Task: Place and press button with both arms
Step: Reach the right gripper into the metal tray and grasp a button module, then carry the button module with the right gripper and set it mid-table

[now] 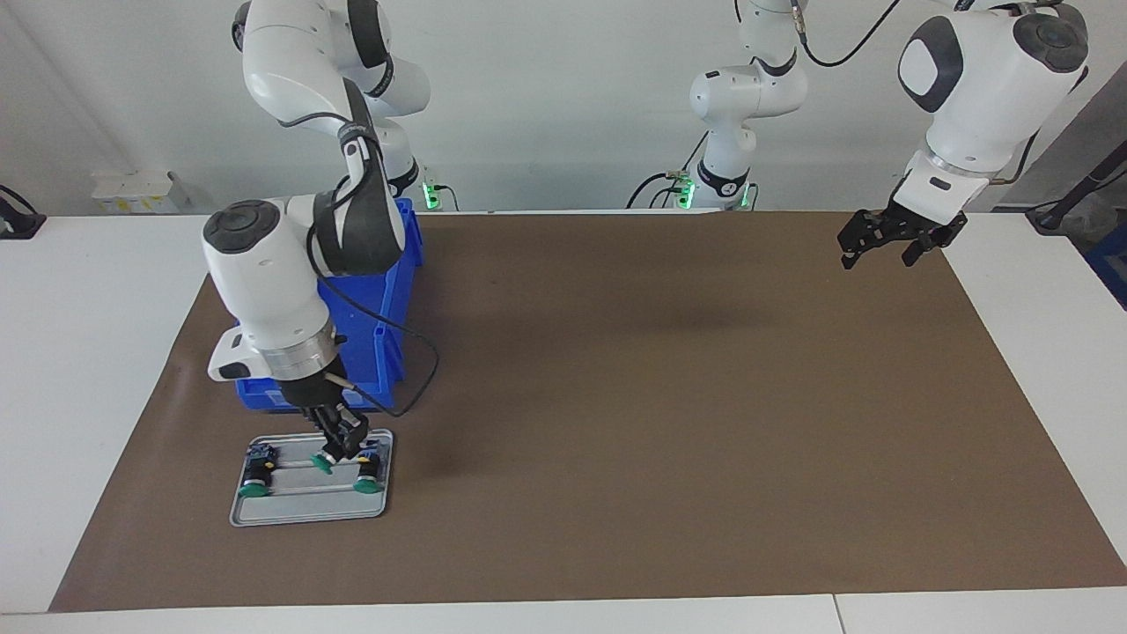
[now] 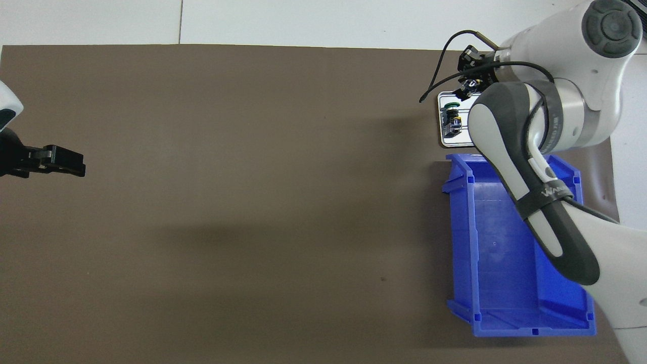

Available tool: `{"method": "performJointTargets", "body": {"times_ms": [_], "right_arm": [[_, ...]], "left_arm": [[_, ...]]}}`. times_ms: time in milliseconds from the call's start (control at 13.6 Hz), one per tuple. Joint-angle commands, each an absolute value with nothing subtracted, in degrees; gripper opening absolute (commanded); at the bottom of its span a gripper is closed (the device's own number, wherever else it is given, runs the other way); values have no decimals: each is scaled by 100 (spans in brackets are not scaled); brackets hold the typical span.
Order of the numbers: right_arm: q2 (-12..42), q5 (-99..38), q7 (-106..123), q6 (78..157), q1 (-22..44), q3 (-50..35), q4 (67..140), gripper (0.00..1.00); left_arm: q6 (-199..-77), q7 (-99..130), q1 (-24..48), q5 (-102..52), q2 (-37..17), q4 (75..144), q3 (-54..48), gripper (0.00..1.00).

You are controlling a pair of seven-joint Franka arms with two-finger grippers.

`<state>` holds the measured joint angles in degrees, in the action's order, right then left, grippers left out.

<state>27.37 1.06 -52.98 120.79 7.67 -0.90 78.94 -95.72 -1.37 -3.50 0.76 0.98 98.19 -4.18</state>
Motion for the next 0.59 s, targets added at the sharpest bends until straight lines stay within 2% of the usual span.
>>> {"method": "performJointTargets", "body": {"times_ms": [0, 516], "right_arm": [[2689, 306, -7130, 11997, 1378, -70, 7928, 0], [2873, 466, -10701, 11856, 2652, -158, 7919, 0]], "left_arm": [[-9519, -123, -387, 26, 202, 9888, -422, 100], [-9519, -123, -387, 26, 202, 9888, -422, 100]]}}
